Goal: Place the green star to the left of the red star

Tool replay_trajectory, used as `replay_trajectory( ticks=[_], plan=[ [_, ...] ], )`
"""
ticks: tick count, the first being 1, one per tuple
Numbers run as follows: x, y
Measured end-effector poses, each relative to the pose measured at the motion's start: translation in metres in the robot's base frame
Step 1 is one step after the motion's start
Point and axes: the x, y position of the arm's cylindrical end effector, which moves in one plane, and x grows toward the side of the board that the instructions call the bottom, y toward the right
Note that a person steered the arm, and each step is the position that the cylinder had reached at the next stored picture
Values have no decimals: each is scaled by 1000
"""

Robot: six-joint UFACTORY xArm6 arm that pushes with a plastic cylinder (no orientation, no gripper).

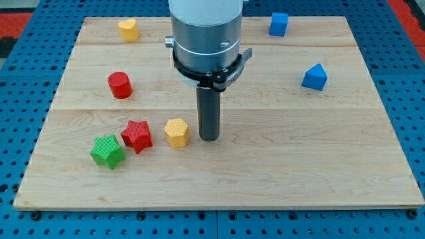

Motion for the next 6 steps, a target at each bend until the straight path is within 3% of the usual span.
replay_trajectory(
  ticks=[2,4,6],
  plan=[
    [41,-84],
    [39,-175],
    [-7,-135]
  ],
)
